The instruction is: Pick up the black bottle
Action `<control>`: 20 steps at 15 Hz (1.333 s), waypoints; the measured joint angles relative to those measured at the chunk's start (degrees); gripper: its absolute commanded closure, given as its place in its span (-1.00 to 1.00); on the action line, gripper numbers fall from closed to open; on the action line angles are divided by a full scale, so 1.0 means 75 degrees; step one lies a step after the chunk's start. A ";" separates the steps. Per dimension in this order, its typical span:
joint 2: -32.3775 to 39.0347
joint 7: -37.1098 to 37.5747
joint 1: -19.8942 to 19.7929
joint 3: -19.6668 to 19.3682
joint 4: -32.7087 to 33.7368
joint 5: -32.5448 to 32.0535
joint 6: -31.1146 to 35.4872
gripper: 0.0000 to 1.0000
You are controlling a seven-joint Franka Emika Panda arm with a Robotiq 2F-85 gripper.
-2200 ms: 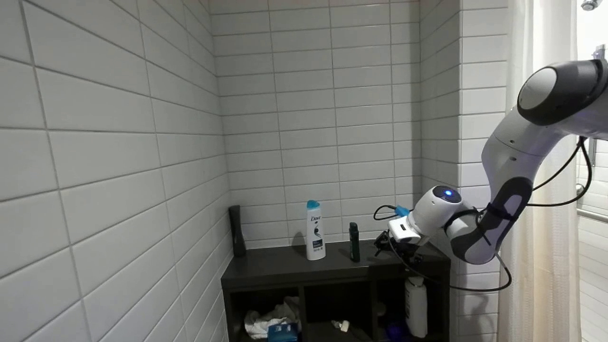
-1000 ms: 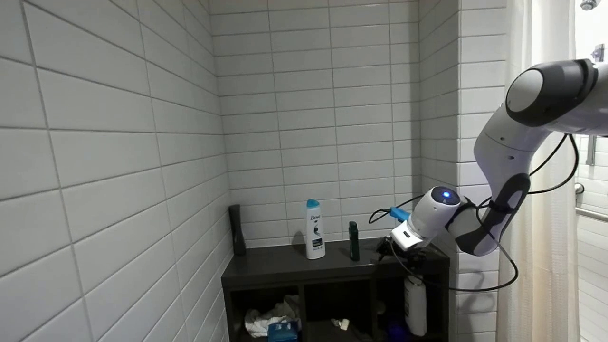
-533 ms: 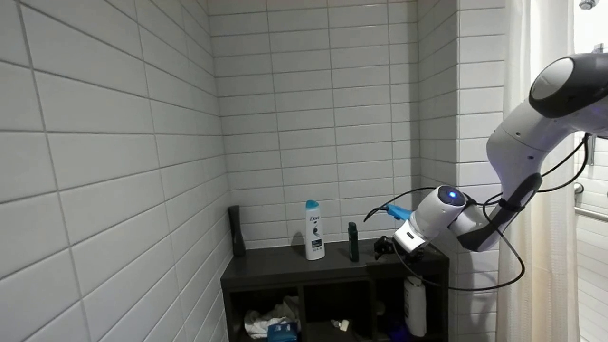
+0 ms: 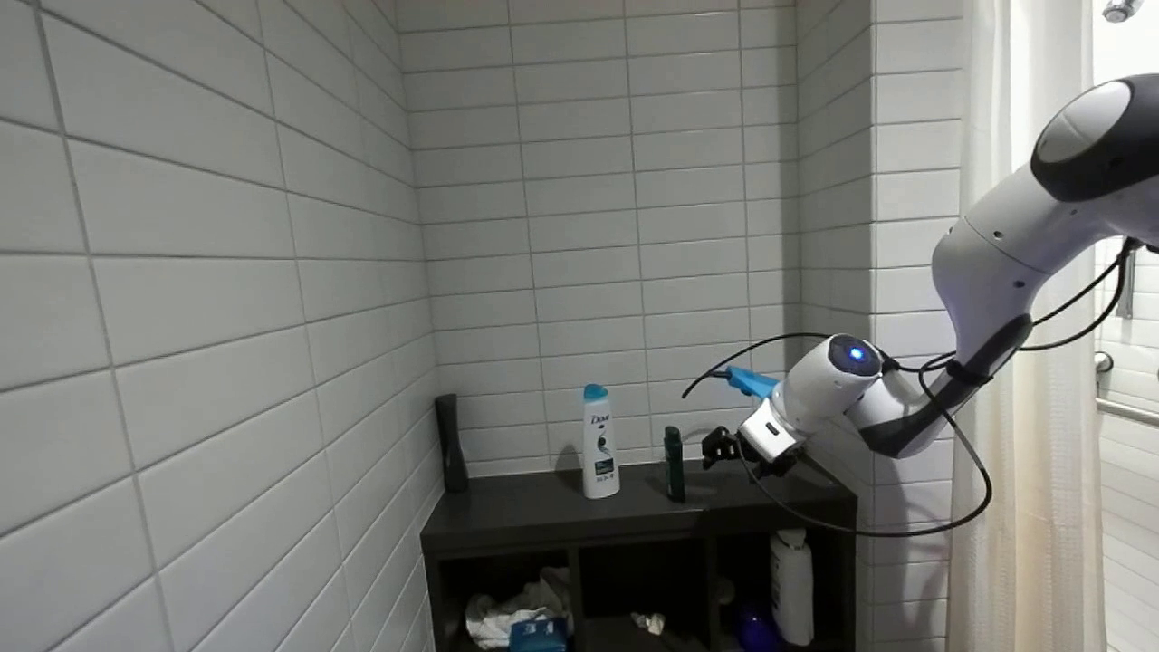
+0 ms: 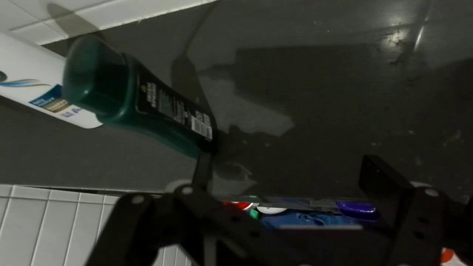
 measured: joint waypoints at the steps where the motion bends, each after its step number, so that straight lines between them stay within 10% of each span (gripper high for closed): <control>1: 0.0024 -0.0001 -0.0006 -0.0007 0.0000 0.0000 0.0000 -1.00; 12: 0.0044 -0.0277 -0.0101 0.0059 0.0118 -0.0058 -0.0243 -1.00; 20: -0.0374 -0.1514 0.1066 -0.0050 0.0223 0.0136 -0.0242 -1.00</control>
